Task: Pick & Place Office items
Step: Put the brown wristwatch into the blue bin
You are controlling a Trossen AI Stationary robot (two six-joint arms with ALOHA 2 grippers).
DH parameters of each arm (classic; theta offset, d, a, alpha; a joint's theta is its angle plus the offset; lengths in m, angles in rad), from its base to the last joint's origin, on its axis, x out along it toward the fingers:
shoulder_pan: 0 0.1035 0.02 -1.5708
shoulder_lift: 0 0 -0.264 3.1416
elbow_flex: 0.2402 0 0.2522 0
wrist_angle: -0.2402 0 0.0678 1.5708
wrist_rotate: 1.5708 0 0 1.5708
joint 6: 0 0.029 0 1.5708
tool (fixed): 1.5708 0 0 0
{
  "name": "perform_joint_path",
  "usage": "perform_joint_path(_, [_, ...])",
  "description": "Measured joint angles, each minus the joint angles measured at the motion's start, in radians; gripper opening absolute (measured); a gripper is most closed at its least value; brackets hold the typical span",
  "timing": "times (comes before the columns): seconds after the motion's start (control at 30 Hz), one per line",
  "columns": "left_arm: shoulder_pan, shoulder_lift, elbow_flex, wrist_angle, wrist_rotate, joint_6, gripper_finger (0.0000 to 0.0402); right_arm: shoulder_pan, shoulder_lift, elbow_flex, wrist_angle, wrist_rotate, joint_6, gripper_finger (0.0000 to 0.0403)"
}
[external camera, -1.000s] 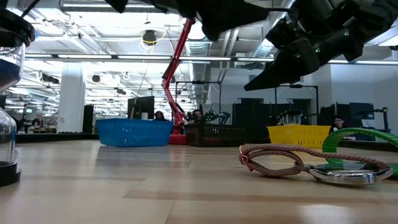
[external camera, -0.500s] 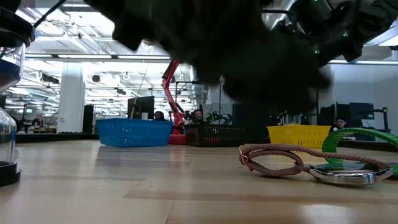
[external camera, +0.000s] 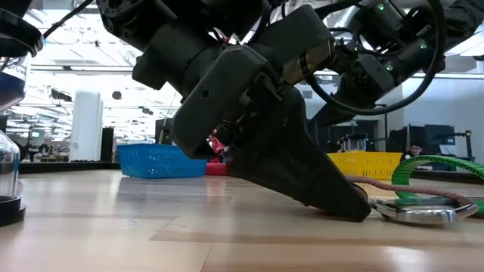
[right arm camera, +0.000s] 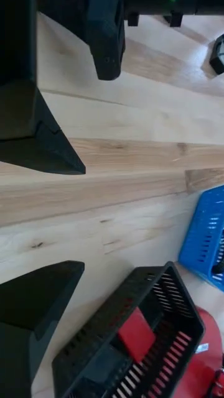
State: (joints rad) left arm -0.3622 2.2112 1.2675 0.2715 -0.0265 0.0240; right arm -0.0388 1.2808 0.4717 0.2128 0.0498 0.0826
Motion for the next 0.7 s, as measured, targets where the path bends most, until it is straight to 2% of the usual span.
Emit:
perform_joint_path(0.3, [0.014, 0.0, -0.002, 0.011, -0.004, -0.002, 0.0197, 0.03, 0.0, 0.0, 0.001, 0.0, -0.004, 0.023])
perform_joint_path(0.5, [0.018, 0.0, -0.003, 0.013, 0.006, -0.002, 0.0131, 0.03, 0.0, 0.0, 0.008, 0.0, -0.014, 0.023])
perform_joint_path(0.6, [0.026, -0.008, -0.004, 0.005, -0.023, 0.026, 0.0097, 0.03, 0.0, 0.0, 0.008, 0.0, -0.05, 0.023])
perform_joint_path(0.7, [0.038, -0.027, -0.006, -0.024, -0.031, -0.01, 0.0087, 0.03, 0.0, 0.0, 0.008, 0.0, -0.057, 0.023])
